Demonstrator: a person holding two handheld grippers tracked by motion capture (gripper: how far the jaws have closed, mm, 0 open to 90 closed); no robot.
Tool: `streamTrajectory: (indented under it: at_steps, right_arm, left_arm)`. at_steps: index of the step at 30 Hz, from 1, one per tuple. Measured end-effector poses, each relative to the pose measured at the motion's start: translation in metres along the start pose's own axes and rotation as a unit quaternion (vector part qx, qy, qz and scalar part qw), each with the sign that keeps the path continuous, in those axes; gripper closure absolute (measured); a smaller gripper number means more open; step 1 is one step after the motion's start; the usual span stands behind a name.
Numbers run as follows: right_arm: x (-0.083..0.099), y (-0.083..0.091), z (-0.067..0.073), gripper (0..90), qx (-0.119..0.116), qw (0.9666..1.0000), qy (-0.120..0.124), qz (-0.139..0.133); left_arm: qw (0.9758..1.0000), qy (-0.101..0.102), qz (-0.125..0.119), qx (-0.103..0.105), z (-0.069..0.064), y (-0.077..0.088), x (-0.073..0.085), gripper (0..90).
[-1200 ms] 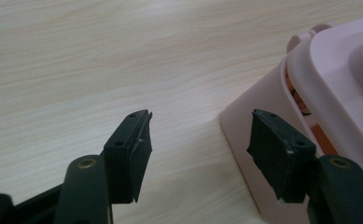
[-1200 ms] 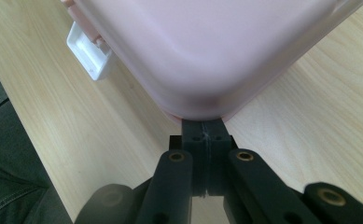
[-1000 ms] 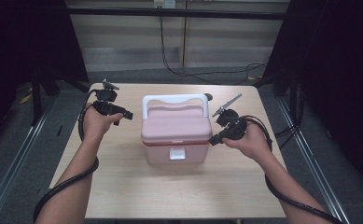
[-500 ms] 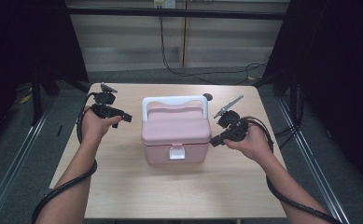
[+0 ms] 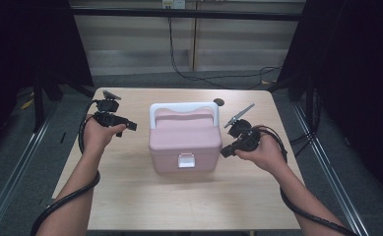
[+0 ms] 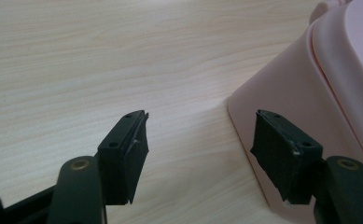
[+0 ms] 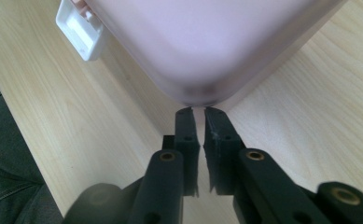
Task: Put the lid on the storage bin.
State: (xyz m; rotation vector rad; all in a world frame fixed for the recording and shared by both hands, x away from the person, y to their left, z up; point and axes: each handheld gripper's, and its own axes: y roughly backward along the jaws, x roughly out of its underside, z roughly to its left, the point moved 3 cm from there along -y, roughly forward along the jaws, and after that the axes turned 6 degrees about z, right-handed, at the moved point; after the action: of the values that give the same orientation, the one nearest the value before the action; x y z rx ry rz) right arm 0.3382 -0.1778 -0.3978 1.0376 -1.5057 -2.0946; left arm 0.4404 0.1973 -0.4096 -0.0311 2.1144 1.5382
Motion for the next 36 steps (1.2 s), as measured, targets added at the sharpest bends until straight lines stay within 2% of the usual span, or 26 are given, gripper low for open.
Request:
streamTrajectory:
  at_steps: [2,7,12,17,20,25,28,30,34,36]
  right_arm:
    - [0.001,-0.002,0.0,78.1,-0.006,1.0,-0.001,-0.002]
    - [0.005,-0.005,-0.002,65.0,-0.001,1.0,-0.005,-0.006]
    - [0.01,-0.006,-0.005,51.3,0.002,0.9997,-0.001,-0.023]
    - [0.016,-0.01,-0.007,43.3,0.009,0.9995,-0.01,-0.03]
    - [0.021,-0.014,-0.008,40.0,0.009,0.9996,-0.016,-0.02]
    - [0.029,-0.018,-0.009,36.3,0.0,0.9989,-0.019,-0.043]
    - [0.033,-0.019,-0.009,33.6,-0.006,0.9987,-0.02,-0.046]
    - [0.035,-0.02,-0.008,33.2,-0.006,0.9987,-0.018,-0.048]
    - [0.039,-0.02,-0.008,31.7,-0.001,0.9986,-0.016,-0.051]
    - [0.041,-0.019,-0.009,31.2,0.0,0.9984,-0.017,-0.054]
  left_arm:
    - [1.0,-0.003,-0.001,0.002,0.001,0.0,0.001,34.8]
    - [1.0,-0.005,-0.008,0.0,0.003,0.0,0.005,31.3]
    - [0.9999,-0.003,-0.01,0.001,0.006,-0.001,0.01,28.5]
    - [0.9999,-0.005,-0.011,0.003,0.008,-0.002,0.014,26.9]
    - [0.9999,-0.006,-0.014,0.007,0.009,-0.002,0.017,26.0]
    - [0.9999,-0.007,-0.01,0.009,0.012,-0.005,0.022,25.5]
    - [0.9999,-0.005,-0.01,0.01,0.014,-0.007,0.026,25.1]
    - [0.9999,-0.008,-0.007,0.008,0.015,-0.008,0.028,24.9]
    - [0.9997,-0.004,-0.01,0.021,0.017,-0.009,0.032,24.7]
    - [0.9998,-0.004,-0.01,0.019,0.018,-0.009,0.034,24.5]
